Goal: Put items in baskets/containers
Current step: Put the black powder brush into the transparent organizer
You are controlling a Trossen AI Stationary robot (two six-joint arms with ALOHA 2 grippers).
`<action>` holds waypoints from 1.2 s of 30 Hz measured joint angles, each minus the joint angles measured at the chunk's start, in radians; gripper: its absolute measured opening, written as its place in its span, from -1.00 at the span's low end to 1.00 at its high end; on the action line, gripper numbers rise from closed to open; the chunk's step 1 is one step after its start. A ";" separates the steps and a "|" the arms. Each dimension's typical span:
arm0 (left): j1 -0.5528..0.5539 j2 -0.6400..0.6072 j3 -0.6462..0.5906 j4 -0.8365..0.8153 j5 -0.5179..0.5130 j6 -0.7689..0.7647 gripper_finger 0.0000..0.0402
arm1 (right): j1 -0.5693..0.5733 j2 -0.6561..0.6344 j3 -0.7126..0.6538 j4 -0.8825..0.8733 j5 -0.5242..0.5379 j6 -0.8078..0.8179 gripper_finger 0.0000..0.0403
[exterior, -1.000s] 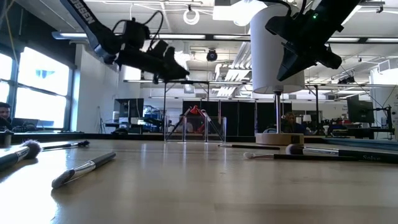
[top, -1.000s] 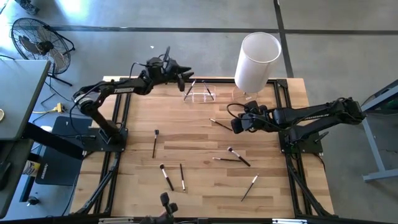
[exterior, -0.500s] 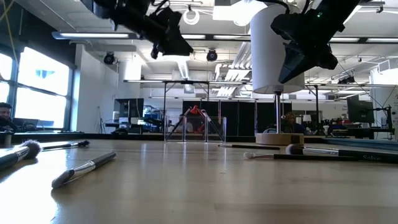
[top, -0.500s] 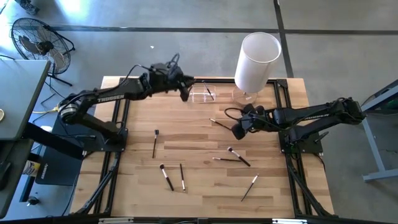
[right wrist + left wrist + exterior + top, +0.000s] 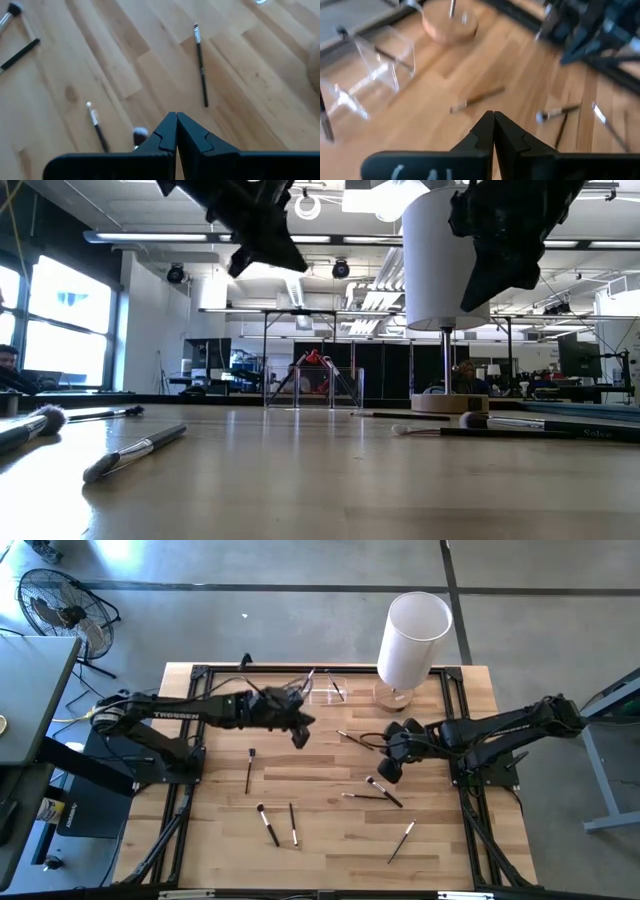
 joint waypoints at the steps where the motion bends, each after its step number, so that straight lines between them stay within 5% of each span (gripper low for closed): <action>1: -0.021 0.000 0.000 -0.027 -0.013 -0.007 -0.98 | 0.002 0.000 0.000 0.001 -0.006 0.000 -0.99; 8: -0.175 -0.043 -0.018 -0.205 -0.119 -0.023 -1.00 | 0.003 0.000 0.000 0.050 -0.004 0.004 -0.97; 18: -0.341 -0.354 -0.261 -0.039 -0.199 0.115 -1.00 | 0.002 0.001 0.000 0.224 -0.007 0.000 -0.99; 23: -0.366 -0.508 -0.433 0.140 -0.084 0.207 -1.00 | 0.002 0.060 0.028 0.359 -0.043 -0.024 -0.99; 30: -0.310 -0.656 -0.601 0.316 0.051 0.305 -1.00 | 0.002 0.281 0.266 -0.018 -0.077 0.010 -1.00; 36: -0.223 -0.697 -0.626 0.303 0.208 0.343 -1.00 | 0.002 0.442 0.386 -0.280 -0.102 0.070 -0.95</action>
